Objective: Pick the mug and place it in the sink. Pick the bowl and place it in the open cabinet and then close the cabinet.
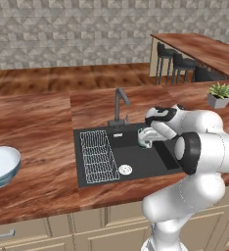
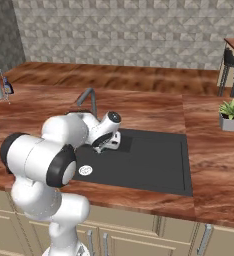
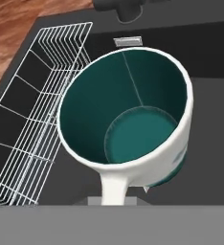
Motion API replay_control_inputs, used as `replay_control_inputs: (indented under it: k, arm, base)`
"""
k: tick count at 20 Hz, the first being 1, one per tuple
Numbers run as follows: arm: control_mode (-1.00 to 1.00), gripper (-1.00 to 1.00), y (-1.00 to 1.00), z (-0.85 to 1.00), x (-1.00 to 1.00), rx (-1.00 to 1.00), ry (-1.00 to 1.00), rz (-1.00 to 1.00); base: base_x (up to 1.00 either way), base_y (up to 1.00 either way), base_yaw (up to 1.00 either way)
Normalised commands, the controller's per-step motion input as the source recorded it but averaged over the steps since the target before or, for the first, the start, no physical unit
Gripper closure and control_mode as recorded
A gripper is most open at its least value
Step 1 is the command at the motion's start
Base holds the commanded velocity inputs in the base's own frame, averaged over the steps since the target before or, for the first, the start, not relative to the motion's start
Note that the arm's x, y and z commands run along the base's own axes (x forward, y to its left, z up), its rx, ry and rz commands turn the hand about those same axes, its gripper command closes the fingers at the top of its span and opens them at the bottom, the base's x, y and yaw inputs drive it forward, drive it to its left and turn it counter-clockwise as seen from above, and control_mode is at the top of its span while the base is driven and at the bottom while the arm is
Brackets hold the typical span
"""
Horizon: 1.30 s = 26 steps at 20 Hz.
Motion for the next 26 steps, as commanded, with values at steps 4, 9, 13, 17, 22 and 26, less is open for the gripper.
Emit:
replay_control_inputs:
  k: [4,9,13,17,22,26]
  arm:
    - [-1.00,1.00,0.00,-0.43,0.23,0.00,0.17,0.07]
    - [-1.00,1.00,0.00,-0.49,0.20,0.08,0.08,0.07]
    - [-1.00,1.00,-0.07,-0.68,0.14,0.15,0.00,0.10]
    - [-1.00,1.00,-0.02,-0.67,0.21,0.12,0.00,0.05]
    - [-1.00,1.00,0.00,-0.27,0.31,0.00,-0.03,0.00]
    - [-1.00,1.00,0.00,-0.23,0.41,0.00,0.00,0.00]
  base:
    - [0.00,0.00,0.00]
    - [0.00,0.00,0.00]
    - [0.00,0.00,0.00]
    - [0.00,0.00,0.00]
    - [0.00,0.00,0.00]
    - [0.00,0.00,0.00]
